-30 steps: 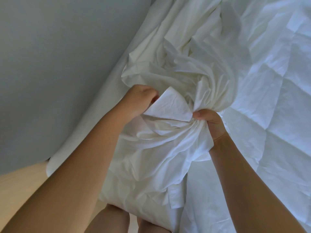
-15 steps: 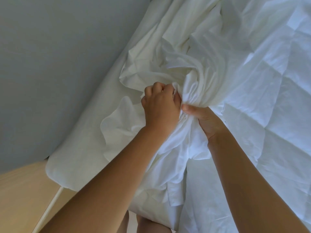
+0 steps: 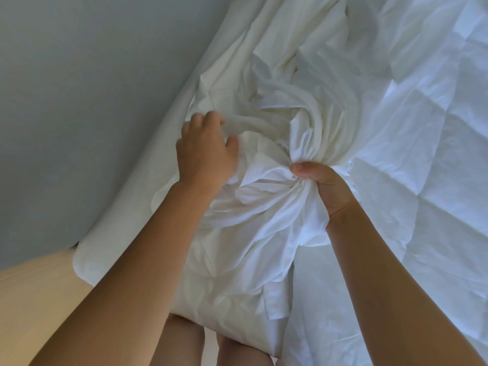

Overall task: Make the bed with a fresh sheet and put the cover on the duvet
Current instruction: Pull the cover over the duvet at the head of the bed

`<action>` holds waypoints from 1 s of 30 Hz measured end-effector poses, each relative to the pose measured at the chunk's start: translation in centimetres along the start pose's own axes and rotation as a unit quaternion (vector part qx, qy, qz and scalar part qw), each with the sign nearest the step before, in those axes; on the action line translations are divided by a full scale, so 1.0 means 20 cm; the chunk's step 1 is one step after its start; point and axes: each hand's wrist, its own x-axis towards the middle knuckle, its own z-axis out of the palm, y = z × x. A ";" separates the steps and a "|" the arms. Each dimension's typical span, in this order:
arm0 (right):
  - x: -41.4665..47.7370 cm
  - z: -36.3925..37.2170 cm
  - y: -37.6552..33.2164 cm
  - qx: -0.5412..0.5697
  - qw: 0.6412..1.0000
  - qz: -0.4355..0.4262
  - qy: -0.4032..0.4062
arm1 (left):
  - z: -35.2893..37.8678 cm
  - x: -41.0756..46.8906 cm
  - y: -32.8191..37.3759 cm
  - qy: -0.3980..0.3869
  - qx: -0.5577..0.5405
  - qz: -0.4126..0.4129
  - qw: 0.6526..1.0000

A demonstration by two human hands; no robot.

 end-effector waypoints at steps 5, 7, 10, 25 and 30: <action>0.00 0.04 0.01 0.028 0.999 -0.023 -0.013 | -0.06 -0.05 0.15 -0.264 -0.126 -0.061 0.954; 0.01 0.06 0.00 0.026 0.999 -0.026 -0.016 | -0.04 -0.03 0.19 -0.342 -0.162 -0.079 0.922; 0.00 0.04 -0.01 0.022 0.999 -0.031 -0.007 | -0.04 0.02 0.25 -0.345 -0.217 -0.030 0.913; -0.05 0.01 -0.05 0.026 1.000 -0.011 0.000 | 0.01 0.10 0.50 -0.457 -0.245 0.037 0.854; -0.03 0.02 0.01 0.098 0.994 -0.048 -0.015 | 0.03 0.08 0.37 -0.415 -0.310 -0.008 0.855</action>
